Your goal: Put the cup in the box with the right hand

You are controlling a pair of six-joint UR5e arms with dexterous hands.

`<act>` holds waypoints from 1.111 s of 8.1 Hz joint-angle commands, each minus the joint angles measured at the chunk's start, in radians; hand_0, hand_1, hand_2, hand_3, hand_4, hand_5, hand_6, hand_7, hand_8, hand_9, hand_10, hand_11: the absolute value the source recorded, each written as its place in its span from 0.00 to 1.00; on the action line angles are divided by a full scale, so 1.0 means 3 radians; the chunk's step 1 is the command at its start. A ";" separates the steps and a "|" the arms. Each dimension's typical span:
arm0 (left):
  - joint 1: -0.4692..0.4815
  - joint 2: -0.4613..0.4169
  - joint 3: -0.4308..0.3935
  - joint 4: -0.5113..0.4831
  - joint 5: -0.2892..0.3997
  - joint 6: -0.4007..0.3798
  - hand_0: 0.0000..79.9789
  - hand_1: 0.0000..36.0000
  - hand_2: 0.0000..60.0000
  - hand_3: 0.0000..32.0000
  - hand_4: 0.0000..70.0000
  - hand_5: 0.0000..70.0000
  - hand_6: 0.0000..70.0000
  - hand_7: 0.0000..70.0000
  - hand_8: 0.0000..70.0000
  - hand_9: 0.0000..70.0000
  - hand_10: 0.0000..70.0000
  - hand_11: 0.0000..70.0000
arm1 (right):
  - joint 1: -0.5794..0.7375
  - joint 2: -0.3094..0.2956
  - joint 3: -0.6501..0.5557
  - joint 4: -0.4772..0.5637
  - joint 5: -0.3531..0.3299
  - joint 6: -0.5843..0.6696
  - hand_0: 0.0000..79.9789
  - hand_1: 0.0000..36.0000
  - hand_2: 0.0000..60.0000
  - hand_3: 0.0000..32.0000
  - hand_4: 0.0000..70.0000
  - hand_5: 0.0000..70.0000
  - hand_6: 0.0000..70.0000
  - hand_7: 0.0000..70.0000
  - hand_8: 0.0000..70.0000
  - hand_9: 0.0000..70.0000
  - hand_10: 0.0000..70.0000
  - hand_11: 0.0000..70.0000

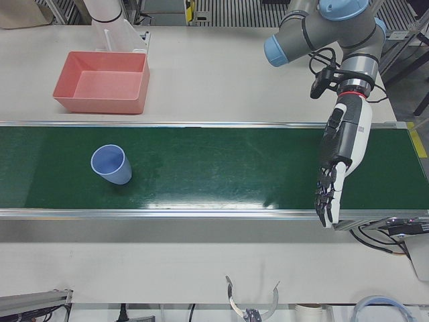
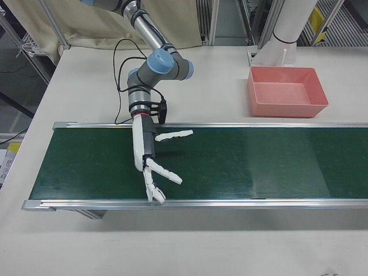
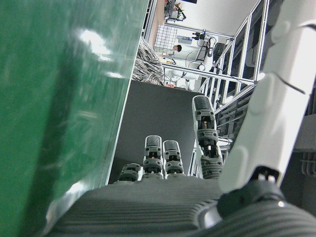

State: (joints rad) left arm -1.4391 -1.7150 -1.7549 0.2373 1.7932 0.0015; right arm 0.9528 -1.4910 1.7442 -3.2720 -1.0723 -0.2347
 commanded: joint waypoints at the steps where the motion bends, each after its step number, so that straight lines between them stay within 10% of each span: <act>1: 0.0001 0.0000 0.0000 0.0002 0.0000 0.0000 0.00 0.00 0.00 0.00 0.00 0.00 0.00 0.00 0.00 0.00 0.00 0.00 | -0.0001 -0.0005 -0.0005 0.0000 0.0000 0.0000 0.69 0.41 0.04 0.00 0.29 0.09 0.09 0.29 0.16 0.28 0.05 0.09; 2: 0.0001 0.0000 0.0000 0.0002 0.0000 0.0000 0.00 0.00 0.00 0.00 0.00 0.00 0.00 0.00 0.00 0.00 0.00 0.00 | -0.0001 -0.0005 0.0000 0.0000 0.0000 -0.0005 0.67 0.48 0.17 0.00 0.24 0.09 0.09 0.29 0.16 0.28 0.04 0.09; 6: 0.0001 0.0000 0.0000 0.0002 0.0000 0.0000 0.00 0.00 0.00 0.00 0.00 0.00 0.00 0.00 0.00 0.00 0.00 0.00 | 0.0004 -0.0010 -0.0021 0.0000 -0.0005 -0.0046 0.70 0.38 0.00 0.00 0.31 0.09 0.09 0.29 0.16 0.28 0.04 0.09; 9: 0.0001 0.0000 0.0000 0.0002 0.0000 0.0000 0.00 0.00 0.00 0.00 0.00 0.00 0.00 0.00 0.00 0.00 0.00 0.00 | -0.0001 -0.0026 -0.0016 -0.0107 -0.0010 -0.0097 0.70 0.45 0.08 0.00 0.29 0.09 0.09 0.29 0.16 0.28 0.02 0.06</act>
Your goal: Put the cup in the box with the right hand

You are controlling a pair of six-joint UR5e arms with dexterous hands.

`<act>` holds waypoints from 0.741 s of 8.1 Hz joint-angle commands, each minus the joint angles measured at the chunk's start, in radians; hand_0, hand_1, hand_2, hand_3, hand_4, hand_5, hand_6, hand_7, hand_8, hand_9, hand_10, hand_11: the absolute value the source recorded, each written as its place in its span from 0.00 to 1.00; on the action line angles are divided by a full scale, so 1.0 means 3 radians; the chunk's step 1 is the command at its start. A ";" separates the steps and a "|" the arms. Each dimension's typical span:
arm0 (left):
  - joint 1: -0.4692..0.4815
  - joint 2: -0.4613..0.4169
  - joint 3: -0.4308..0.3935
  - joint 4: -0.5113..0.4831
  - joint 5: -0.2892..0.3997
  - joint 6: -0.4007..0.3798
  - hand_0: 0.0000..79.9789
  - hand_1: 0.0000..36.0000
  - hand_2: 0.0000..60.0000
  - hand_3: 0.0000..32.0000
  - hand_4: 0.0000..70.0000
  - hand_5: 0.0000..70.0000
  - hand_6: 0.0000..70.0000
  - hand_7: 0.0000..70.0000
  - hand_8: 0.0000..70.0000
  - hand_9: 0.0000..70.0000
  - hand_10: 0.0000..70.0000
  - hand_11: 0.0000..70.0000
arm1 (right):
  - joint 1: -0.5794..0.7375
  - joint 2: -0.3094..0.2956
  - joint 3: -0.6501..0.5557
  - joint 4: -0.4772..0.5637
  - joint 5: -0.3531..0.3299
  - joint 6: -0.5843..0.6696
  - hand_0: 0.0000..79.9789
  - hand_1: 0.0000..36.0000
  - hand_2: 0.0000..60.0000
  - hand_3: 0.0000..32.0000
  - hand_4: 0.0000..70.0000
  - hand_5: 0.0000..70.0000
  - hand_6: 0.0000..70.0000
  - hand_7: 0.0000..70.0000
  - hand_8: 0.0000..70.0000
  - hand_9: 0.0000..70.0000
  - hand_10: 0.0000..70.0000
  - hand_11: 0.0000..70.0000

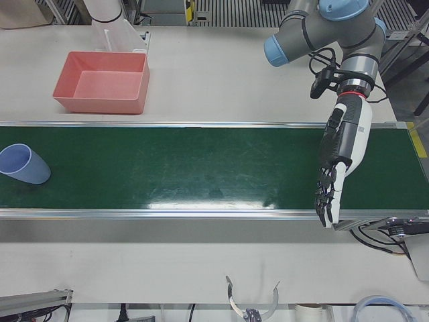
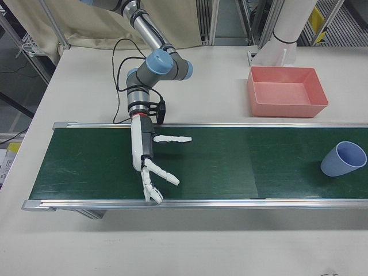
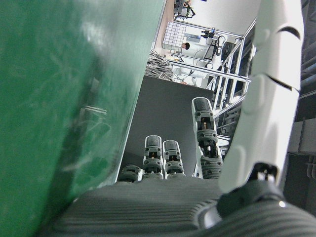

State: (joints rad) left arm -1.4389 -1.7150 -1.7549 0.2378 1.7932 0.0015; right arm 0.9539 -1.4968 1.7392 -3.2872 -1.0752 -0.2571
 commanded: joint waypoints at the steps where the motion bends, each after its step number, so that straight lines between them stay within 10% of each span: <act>1: 0.0000 0.0000 0.0000 0.0000 0.0000 0.0000 0.00 0.00 0.00 0.00 0.00 0.00 0.00 0.00 0.00 0.00 0.00 0.00 | -0.0009 -0.0006 -0.0004 -0.0057 0.0000 -0.0023 0.71 0.40 0.00 0.00 0.31 0.09 0.08 0.28 0.15 0.28 0.02 0.06; 6: 0.0000 0.0000 0.0000 0.0000 0.0000 0.0000 0.00 0.00 0.00 0.00 0.00 0.00 0.00 0.00 0.00 0.00 0.00 0.00 | -0.0009 -0.0001 0.0006 -0.0057 0.0000 -0.0028 0.67 0.49 0.17 0.00 0.23 0.09 0.08 0.28 0.15 0.28 0.03 0.06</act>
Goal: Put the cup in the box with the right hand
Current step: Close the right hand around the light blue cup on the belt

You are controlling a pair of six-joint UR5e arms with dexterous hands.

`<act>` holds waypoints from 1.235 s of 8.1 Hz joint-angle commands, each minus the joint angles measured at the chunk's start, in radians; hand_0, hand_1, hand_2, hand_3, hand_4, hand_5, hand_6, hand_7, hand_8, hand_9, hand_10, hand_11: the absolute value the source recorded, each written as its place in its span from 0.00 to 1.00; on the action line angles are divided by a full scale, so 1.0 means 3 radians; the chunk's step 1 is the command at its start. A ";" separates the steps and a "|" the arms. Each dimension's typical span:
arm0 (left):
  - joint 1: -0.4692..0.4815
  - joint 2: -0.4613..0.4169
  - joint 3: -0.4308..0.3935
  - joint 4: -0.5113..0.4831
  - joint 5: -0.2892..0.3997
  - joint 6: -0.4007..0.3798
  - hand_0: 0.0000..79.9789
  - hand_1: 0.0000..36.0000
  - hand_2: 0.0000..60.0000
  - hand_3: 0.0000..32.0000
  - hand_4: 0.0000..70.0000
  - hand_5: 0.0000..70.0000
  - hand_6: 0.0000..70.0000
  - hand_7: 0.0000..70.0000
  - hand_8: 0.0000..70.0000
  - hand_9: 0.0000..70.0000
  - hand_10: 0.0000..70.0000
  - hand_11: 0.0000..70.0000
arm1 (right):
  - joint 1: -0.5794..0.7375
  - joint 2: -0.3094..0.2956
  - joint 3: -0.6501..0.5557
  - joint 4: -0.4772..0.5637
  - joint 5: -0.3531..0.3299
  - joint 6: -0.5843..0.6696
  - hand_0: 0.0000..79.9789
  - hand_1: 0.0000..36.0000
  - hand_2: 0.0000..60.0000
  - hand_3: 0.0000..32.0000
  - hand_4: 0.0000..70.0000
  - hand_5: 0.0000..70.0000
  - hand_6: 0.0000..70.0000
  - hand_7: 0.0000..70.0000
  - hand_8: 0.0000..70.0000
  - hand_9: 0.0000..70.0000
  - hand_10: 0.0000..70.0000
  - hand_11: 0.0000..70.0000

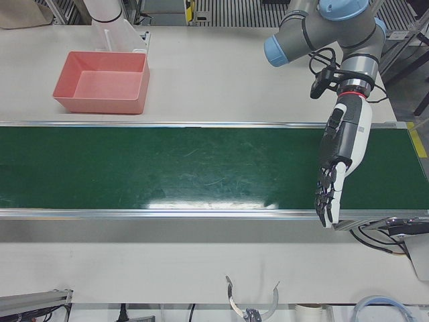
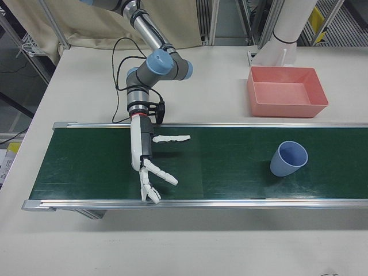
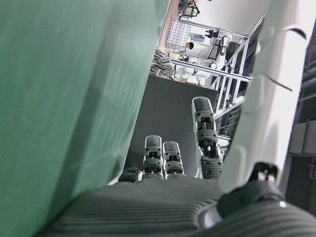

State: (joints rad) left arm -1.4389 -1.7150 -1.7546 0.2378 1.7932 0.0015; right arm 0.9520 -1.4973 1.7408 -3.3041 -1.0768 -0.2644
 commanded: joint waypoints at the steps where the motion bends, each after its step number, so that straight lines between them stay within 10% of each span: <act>1: 0.0000 0.0000 -0.0001 0.0000 0.0000 0.0000 0.00 0.00 0.00 0.00 0.00 0.00 0.00 0.00 0.00 0.00 0.00 0.00 | -0.0003 0.0000 0.0001 0.0000 0.0000 -0.0003 0.68 0.46 0.13 0.00 0.25 0.09 0.08 0.28 0.15 0.28 0.03 0.06; 7: 0.0000 0.0000 0.0004 0.0000 0.0000 0.0000 0.00 0.00 0.00 0.00 0.00 0.00 0.00 0.00 0.00 0.00 0.00 0.00 | -0.0008 0.0006 0.0032 -0.0005 0.0000 -0.0024 0.69 0.42 0.04 0.00 0.28 0.09 0.08 0.28 0.16 0.28 0.02 0.06; 8: 0.0000 0.0000 0.0004 -0.0005 0.0000 -0.0005 0.00 0.00 0.00 0.00 0.00 0.00 0.00 0.00 0.00 0.00 0.00 0.00 | -0.0008 0.0006 0.0027 -0.0005 0.0000 -0.0024 0.66 0.52 0.22 0.00 0.22 0.09 0.08 0.28 0.16 0.28 0.02 0.06; 9: -0.0005 0.0000 0.0004 0.0000 0.0000 0.0000 0.00 0.00 0.00 0.00 0.00 0.00 0.00 0.00 0.00 0.00 0.00 0.00 | -0.0008 0.0006 0.0022 -0.0005 0.0005 -0.0024 0.70 0.39 0.00 0.00 0.31 0.09 0.08 0.28 0.16 0.28 0.02 0.06; 10: 0.0000 0.0000 0.0004 -0.0005 0.0000 0.0000 0.00 0.00 0.00 0.00 0.00 0.00 0.00 0.00 0.00 0.00 0.00 0.00 | -0.0003 0.0006 0.0016 -0.0005 0.0010 -0.0034 0.69 0.45 0.09 0.00 0.28 0.09 0.09 0.29 0.16 0.29 0.02 0.06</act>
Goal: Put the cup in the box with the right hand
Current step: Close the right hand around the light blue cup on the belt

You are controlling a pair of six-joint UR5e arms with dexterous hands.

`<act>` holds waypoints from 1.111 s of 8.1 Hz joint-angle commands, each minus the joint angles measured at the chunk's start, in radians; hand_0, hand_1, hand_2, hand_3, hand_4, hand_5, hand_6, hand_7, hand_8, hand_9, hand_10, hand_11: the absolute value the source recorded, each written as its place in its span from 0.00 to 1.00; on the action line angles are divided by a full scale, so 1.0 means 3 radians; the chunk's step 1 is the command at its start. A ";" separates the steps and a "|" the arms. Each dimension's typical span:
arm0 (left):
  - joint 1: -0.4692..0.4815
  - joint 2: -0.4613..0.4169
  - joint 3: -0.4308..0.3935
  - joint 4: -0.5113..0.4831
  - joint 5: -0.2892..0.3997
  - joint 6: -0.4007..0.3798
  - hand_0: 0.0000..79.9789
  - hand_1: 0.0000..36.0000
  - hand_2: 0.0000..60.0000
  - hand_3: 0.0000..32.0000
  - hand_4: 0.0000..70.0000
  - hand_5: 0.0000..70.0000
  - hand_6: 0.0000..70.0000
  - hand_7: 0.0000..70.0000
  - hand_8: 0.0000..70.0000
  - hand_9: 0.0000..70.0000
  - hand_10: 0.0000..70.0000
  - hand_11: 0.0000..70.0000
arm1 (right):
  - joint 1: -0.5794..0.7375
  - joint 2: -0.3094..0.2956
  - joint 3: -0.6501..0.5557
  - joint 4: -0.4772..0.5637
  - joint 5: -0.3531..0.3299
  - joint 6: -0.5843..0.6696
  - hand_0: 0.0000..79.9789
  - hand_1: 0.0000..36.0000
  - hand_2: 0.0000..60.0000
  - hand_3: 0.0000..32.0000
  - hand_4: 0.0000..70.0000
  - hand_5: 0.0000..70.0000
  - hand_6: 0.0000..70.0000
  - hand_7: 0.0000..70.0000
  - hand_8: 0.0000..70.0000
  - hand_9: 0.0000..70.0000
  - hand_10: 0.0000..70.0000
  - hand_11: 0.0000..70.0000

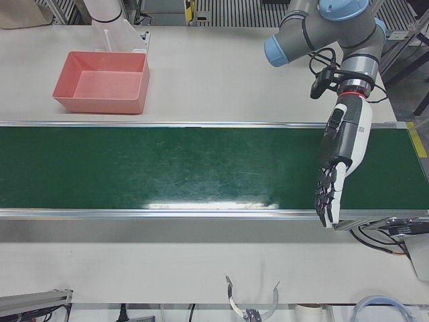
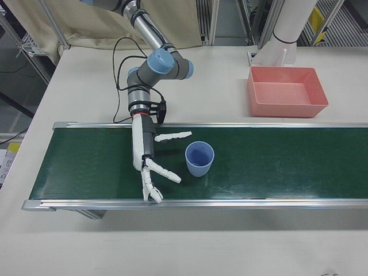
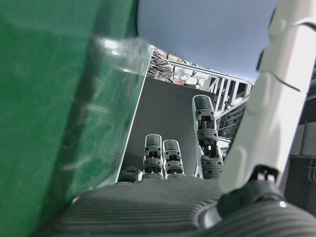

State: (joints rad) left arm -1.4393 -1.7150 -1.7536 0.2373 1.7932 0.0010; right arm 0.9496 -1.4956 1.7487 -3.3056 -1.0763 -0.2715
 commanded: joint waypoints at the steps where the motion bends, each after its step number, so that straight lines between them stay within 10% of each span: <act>1: 0.0002 0.0000 0.0001 0.0002 0.0000 0.0002 0.00 0.00 0.00 0.00 0.00 0.00 0.00 0.00 0.00 0.00 0.00 0.00 | 0.0010 0.0000 -0.0010 0.0000 0.0069 -0.0015 0.68 0.51 0.18 0.00 0.25 0.10 0.09 0.31 0.17 0.30 0.03 0.08; 3: 0.0002 0.0000 0.0001 -0.0003 0.0000 0.0002 0.00 0.00 0.00 0.00 0.00 0.00 0.00 0.00 0.00 0.00 0.00 0.00 | 0.0010 0.0005 0.0041 -0.0233 0.0258 -0.0005 0.72 0.43 0.00 0.00 0.38 0.10 0.12 0.41 0.22 0.38 0.07 0.13; 4: 0.0002 0.0000 0.0001 0.0002 0.0000 0.0002 0.00 0.00 0.00 0.00 0.00 0.00 0.00 0.00 0.00 0.00 0.00 0.00 | 0.0020 0.0000 0.0137 -0.0453 0.0279 0.0000 0.71 0.51 0.13 0.00 0.40 0.11 0.16 0.60 0.28 0.49 0.12 0.19; 5: 0.0002 0.0000 0.0001 0.0002 0.0000 0.0002 0.00 0.00 0.00 0.00 0.00 0.00 0.00 0.00 0.00 0.00 0.00 0.00 | 0.0045 0.0000 0.0174 -0.0511 0.0279 0.0005 0.65 0.94 1.00 0.00 0.57 0.19 0.35 1.00 0.59 0.95 0.40 0.60; 6: 0.0002 0.0000 0.0001 -0.0003 0.0000 0.0002 0.00 0.00 0.00 0.00 0.00 0.00 0.00 0.00 0.00 0.00 0.00 0.00 | 0.0056 -0.0015 0.0220 -0.0517 0.0290 0.0005 0.71 1.00 1.00 0.00 1.00 0.24 0.49 1.00 0.82 1.00 0.65 0.93; 9: 0.0002 0.0000 0.0001 -0.0003 0.0000 0.0002 0.00 0.00 0.00 0.00 0.00 0.00 0.00 0.00 0.00 0.00 0.00 0.00 | 0.0036 -0.0026 0.0693 -0.0522 0.0310 -0.0031 0.75 1.00 1.00 0.00 1.00 0.25 0.48 1.00 0.83 1.00 0.71 1.00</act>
State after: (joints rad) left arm -1.4389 -1.7149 -1.7533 0.2364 1.7932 0.0015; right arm 0.9656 -1.5019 1.8492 -3.4583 -0.9852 -0.2711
